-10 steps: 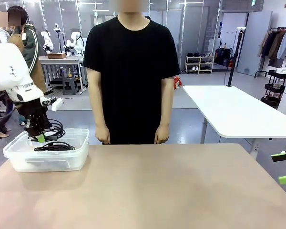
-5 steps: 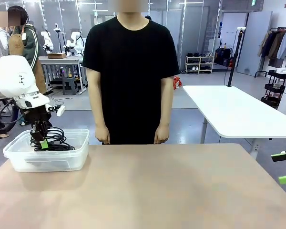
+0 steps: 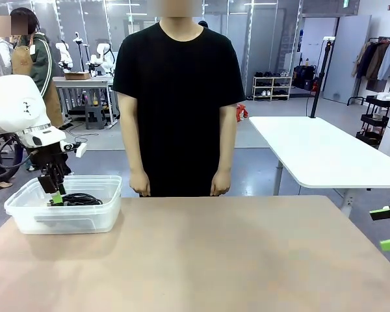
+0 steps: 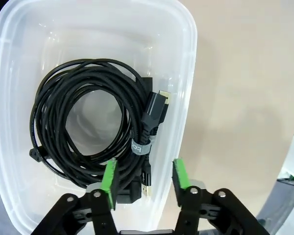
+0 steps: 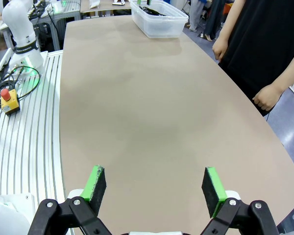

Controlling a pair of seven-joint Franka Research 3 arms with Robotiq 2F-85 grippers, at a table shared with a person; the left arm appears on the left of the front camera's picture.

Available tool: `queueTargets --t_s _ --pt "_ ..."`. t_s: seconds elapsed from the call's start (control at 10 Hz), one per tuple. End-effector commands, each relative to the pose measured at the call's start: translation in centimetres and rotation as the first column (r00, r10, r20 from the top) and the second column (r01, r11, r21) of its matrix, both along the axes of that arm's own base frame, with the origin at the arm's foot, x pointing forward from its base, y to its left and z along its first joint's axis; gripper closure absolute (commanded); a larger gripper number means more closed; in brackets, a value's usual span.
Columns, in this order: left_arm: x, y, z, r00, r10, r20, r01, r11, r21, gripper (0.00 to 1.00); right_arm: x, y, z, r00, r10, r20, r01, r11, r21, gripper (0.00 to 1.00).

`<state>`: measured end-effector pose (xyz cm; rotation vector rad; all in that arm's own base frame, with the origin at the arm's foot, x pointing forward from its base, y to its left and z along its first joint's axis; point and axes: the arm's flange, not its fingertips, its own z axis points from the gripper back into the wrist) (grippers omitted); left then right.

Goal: Organize and store the cables.
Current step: Place the USB Extension Cable into the Organizing box.

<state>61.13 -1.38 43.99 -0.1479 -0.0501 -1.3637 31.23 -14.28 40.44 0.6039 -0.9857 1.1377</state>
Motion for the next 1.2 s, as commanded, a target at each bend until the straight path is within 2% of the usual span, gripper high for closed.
queueTargets --t_s 0.0,0.1,0.2,0.5,0.6,1.1 --pt "0.42 0.13 0.48 1.0 0.021 -0.011 -0.021 1.0 -0.017 0.0 0.1 0.1 0.18 1.0 -0.006 -0.001 0.006 1.0 0.011 0.0" --pt "0.37 0.33 0.7 1.0 0.025 -0.007 -0.025 1.0 -0.019 0.04 0.1 0.1 0.18 1.0 -0.006 -0.001 0.006 1.0 0.011 0.0" --pt "0.32 0.52 0.8 1.0 0.029 -0.004 -0.029 0.999 -0.024 0.0 0.1 0.1 0.18 1.0 -0.006 -0.001 0.006 1.0 0.011 0.0" --pt "-0.21 1.07 0.36 1.0 0.009 0.003 -0.009 0.998 -0.07 0.0 0.1 0.1 0.18 1.0 -0.006 -0.001 0.006 1.0 0.011 0.0" --pt "0.12 0.73 0.29 1.0 0.018 0.005 -0.018 1.0 -0.008 0.0 0.1 0.1 0.18 1.0 -0.006 -0.001 0.006 1.0 0.011 0.0" --pt "0.12 0.73 0.29 1.0 0.018 0.005 -0.018 1.0 -0.008 0.0 0.1 0.1 0.18 1.0 -0.006 -0.001 0.006 1.0 0.011 0.0"
